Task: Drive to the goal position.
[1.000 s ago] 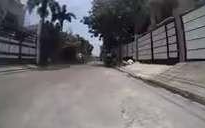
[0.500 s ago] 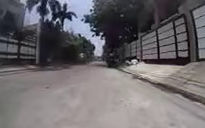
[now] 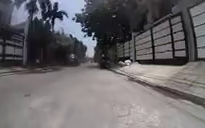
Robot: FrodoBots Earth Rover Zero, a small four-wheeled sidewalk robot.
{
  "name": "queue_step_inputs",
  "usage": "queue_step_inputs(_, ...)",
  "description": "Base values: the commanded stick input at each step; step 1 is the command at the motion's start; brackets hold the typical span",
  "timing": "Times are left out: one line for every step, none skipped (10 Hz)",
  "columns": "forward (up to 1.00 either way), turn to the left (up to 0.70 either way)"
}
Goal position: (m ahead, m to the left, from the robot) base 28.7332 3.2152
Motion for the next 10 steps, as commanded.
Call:
queue_step_inputs(0.85, -0.03)
queue_step_inputs(0.85, -0.23)
queue_step_inputs(0.85, -0.32)
queue_step_inputs(0.85, -0.25)
queue_step_inputs(0.85, 0.00)
queue_step_inputs(0.85, 0.00)
queue_step_inputs(0.85, 0.00)
queue_step_inputs(0.85, 0.00)
queue_step_inputs(0.85, 0.00)
queue_step_inputs(0.85, 0.00)
